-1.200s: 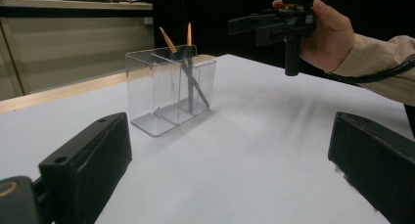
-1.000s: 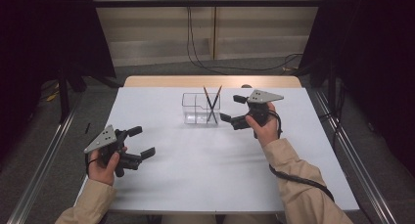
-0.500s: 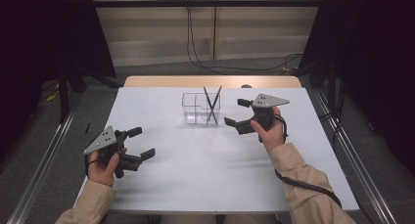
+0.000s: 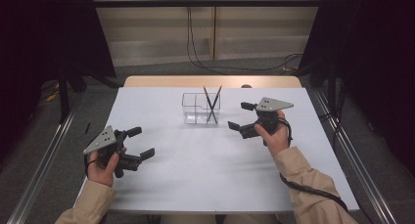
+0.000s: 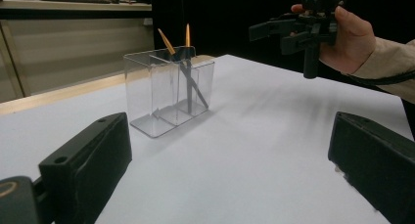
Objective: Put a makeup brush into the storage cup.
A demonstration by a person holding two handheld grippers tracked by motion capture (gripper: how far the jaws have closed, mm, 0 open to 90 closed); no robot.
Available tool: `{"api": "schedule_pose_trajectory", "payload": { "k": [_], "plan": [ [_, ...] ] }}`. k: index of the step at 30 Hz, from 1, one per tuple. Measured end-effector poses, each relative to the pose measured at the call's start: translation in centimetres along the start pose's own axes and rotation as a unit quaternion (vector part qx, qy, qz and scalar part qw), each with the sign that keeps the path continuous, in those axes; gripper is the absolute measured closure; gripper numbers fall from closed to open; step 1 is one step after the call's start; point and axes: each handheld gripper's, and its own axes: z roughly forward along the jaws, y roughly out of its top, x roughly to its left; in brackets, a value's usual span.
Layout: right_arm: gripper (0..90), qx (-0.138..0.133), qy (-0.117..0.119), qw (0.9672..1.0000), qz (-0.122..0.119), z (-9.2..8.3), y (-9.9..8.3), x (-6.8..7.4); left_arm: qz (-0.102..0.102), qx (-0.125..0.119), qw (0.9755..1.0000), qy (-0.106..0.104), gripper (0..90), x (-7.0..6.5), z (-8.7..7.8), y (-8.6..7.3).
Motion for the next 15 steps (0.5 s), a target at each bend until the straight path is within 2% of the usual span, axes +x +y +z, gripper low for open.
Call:
{"api": "schedule_pose_trajectory", "payload": {
  "k": [15],
  "plan": [
    [6.2,0.003,-0.006,1.0000,-0.003,-2.4,-0.7,0.4,0.003,0.000,1.0000,0.003,2.2,0.1,-0.1,0.0]
  ]
}}
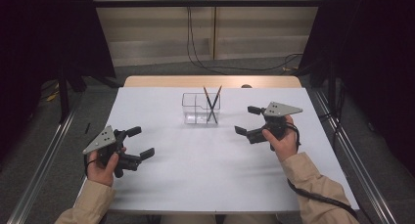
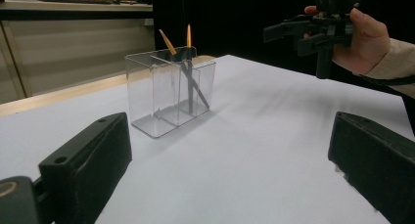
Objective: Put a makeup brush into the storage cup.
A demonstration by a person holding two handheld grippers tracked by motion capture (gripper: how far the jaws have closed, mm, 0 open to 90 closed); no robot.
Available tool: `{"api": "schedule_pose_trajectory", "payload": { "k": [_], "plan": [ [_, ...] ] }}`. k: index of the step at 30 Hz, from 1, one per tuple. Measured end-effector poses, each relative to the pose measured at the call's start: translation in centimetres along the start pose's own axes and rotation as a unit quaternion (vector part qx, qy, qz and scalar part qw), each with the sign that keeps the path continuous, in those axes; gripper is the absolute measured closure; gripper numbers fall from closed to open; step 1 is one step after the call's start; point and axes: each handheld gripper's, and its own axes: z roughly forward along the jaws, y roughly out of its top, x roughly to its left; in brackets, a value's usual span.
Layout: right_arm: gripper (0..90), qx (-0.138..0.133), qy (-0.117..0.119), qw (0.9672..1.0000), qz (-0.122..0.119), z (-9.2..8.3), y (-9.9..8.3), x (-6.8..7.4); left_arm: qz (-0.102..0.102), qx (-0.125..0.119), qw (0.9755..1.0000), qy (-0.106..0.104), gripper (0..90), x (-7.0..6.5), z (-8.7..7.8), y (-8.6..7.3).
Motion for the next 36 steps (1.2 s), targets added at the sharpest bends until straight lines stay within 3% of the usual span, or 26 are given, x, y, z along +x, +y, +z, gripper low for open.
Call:
{"api": "schedule_pose_trajectory", "payload": {
  "k": [36],
  "plan": [
    [5.8,0.017,-0.017,0.9997,0.004,-5.1,-3.1,0.9,0.000,0.002,1.0000,-0.003,2.3,0.0,0.2,0.0]
  ]
}}
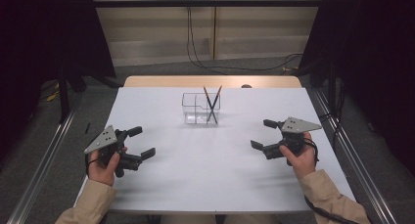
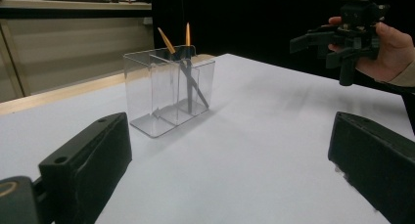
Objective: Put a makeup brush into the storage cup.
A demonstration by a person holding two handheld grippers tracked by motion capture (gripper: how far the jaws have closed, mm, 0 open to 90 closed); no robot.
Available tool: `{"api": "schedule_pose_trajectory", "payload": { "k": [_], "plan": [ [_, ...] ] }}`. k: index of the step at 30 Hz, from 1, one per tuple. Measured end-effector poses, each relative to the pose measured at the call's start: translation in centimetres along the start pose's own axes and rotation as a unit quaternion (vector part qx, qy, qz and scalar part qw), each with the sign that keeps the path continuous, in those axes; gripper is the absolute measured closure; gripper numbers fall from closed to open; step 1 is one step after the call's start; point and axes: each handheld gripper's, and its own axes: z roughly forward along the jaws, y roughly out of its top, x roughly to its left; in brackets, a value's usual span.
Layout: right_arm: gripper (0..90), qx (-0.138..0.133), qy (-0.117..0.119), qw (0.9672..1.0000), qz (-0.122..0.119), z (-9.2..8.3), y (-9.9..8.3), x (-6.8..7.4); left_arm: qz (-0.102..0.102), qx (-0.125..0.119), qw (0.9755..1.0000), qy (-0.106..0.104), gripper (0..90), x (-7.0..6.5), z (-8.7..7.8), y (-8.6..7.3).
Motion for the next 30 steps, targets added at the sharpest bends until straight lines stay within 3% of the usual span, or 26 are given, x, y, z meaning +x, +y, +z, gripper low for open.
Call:
{"api": "schedule_pose_trajectory", "payload": {
  "k": [13,30],
  "plan": [
    [5.8,0.002,-0.008,1.0000,0.000,-1.9,-0.8,0.1,-0.001,0.000,1.0000,0.000,2.3,0.0,0.0,0.0],
    [5.4,0.017,-0.016,0.9996,-0.018,-3.4,-1.8,0.9,0.001,0.000,1.0000,-0.001,2.3,-0.1,0.0,0.1]
  ]
}}
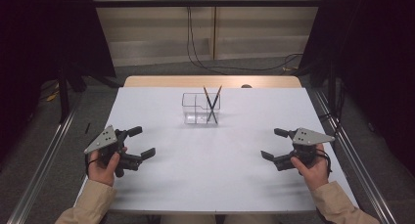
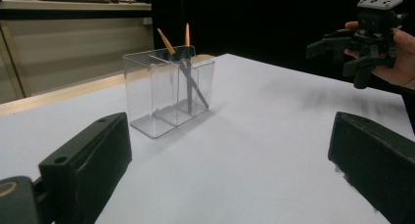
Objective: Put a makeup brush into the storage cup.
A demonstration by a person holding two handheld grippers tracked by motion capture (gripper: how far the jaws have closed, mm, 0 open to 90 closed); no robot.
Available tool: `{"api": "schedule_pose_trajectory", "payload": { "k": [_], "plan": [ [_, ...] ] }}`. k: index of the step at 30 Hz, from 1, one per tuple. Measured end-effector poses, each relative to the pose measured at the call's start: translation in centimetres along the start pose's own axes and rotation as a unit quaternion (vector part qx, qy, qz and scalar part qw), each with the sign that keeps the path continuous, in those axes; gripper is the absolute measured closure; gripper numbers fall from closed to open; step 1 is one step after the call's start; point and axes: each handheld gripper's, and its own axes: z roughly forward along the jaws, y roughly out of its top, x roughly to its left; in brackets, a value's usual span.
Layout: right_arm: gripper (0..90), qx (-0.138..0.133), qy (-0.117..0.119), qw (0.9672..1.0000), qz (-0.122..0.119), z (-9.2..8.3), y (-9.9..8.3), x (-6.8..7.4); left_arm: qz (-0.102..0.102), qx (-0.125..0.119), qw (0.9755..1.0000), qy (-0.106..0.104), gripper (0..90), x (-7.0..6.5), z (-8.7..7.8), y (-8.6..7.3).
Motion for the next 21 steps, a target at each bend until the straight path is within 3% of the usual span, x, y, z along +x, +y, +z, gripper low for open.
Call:
{"api": "schedule_pose_trajectory", "payload": {
  "k": [21],
  "plan": [
    [5.1,-0.015,0.006,0.9998,0.010,-0.57,-0.08,-0.03,0.003,0.003,1.0000,0.006,2.2,-0.09,-0.28,0.00]
  ]
}}
